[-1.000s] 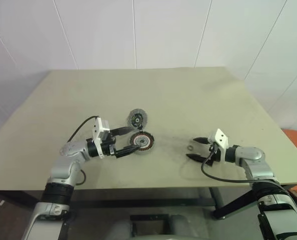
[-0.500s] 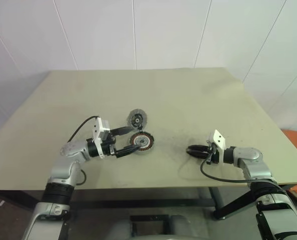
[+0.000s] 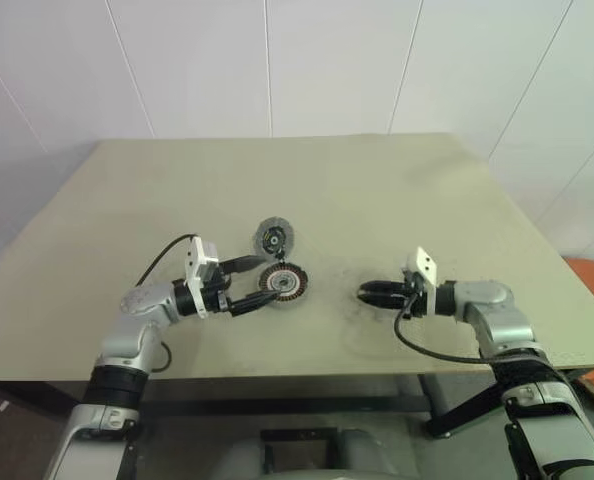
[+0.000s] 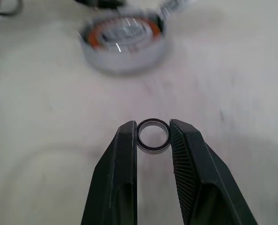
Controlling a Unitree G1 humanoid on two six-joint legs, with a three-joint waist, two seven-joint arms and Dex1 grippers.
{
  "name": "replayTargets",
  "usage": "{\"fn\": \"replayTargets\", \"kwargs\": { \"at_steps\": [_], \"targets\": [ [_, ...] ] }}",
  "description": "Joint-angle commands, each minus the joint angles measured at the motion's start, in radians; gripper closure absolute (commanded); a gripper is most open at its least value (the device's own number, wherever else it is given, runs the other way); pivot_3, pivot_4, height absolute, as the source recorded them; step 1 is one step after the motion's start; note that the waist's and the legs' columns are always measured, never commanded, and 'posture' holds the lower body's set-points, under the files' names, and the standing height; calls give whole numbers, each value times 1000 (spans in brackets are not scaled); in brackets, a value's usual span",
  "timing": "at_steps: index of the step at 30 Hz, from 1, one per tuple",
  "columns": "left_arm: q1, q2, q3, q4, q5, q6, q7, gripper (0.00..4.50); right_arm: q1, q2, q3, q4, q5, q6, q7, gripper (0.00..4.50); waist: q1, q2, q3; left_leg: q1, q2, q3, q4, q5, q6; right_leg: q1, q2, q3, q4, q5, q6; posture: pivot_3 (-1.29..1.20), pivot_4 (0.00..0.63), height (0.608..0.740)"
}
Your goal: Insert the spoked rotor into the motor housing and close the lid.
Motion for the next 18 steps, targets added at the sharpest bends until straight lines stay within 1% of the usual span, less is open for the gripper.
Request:
{"fn": "replayTargets", "kwargs": {
  "at_steps": [1, 5, 7, 8, 11, 18],
  "targets": [
    [-10, 14, 32, -16, -31, 7, -20, 0, -87, 25, 26, -59, 25, 18, 43, 3833, 1, 0, 0, 0, 0, 0, 0, 0, 0, 0, 0, 0, 0, 0, 0, 0, 0, 740],
    [14, 24, 35, -26, -35, 15, -32, 0, -196, 89, 76, 5, -1, -6, 71, 3833, -3, 0, 0, 0, 0, 0, -1, 0, 0, 0, 0, 0, 0, 0, 0, 0, 0, 740],
    [26, 24, 35, -38, -35, 21, -29, 0, -253, 126, 101, 69, -26, -35, 70, 3833, -2, 0, 0, 0, 0, 0, -1, 0, 0, -1, 0, 0, 0, 0, 0, 0, 0, 740],
    [33, 25, 35, -45, -36, 23, -27, 0, -279, 144, 113, 105, -42, -54, 67, 3833, -2, 0, 0, 0, 0, 0, -1, 0, 0, -1, 0, 0, 0, 2, -4, 0, 0, 740],
    [55, 28, 40, -69, -43, 36, -17, 0, -356, 194, 138, 223, -78, -96, 70, 3833, 0, 0, 0, -1, 0, 0, -1, 0, 0, -2, -2, 0, 0, 3, -4, 0, 0, 740],
    [104, 52, 66, -135, -69, 74, -16, 0, -469, 261, 167, 449, -146, -179, 95, 3833, -4, 1, 0, -2, -2, 0, -4, -2, -3, -4, -8, -1, 0, 3, -4, 0, 0, 740]
  ]
}}
